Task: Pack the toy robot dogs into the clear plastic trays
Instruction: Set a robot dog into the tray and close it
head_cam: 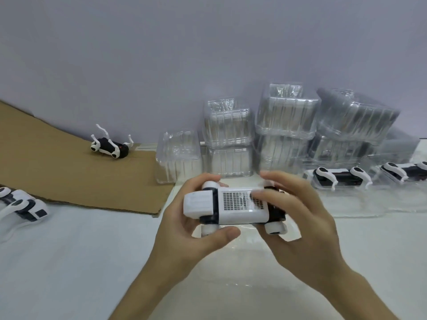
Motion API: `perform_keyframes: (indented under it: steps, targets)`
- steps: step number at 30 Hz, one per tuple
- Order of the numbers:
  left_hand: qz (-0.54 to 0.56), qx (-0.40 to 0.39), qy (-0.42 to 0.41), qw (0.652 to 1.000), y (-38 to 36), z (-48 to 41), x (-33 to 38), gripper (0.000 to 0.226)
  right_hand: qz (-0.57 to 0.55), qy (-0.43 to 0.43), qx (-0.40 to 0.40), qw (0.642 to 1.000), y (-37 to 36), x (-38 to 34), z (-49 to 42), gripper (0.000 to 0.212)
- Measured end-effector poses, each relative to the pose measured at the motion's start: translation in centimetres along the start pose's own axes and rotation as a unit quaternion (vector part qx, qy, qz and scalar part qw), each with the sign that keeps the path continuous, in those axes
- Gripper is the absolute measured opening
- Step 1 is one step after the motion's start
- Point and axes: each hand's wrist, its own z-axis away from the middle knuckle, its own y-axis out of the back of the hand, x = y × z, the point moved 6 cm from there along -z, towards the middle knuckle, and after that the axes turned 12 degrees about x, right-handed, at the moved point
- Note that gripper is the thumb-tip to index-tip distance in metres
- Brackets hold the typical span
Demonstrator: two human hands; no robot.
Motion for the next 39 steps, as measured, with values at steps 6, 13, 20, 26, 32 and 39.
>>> perform_keyframes:
  steps: [6, 13, 20, 26, 32, 39]
  targets:
    - [-0.13, 0.021, -0.113, 0.985, 0.1, 0.4, 1.4, 0.071, -0.086, -0.165, -0.125, 0.975, 0.3, 2.6, -0.2, 0.083]
    - [-0.222, 0.005, -0.203, 0.954, -0.1, 0.7, 1.7, 0.084, -0.031, -0.099, -0.105, 0.989, 0.8, 2.2, -0.6, 0.077]
    - [-0.228, 0.009, -0.207, 0.951, 0.0, 0.6, 1.7, 0.085, -0.026, -0.095, -0.101, 0.99, 1.0, 1.9, -0.8, 0.078]
    - [-0.16, 0.014, -0.108, 0.981, -0.1, 0.7, 0.6, 0.087, -0.044, -0.11, -0.066, 0.991, 1.5, 1.2, -1.3, 0.059]
    - [-0.231, -0.032, -0.032, 0.972, -0.1, 0.5, -1.1, 0.067, -0.063, -0.283, 0.05, 0.956, 3.7, 3.2, -1.7, 0.021]
    - [-0.363, -0.104, 0.055, 0.924, 0.3, 0.6, -5.4, 0.034, 0.038, -0.345, -0.085, 0.934, 3.0, 5.2, 0.0, 0.019]
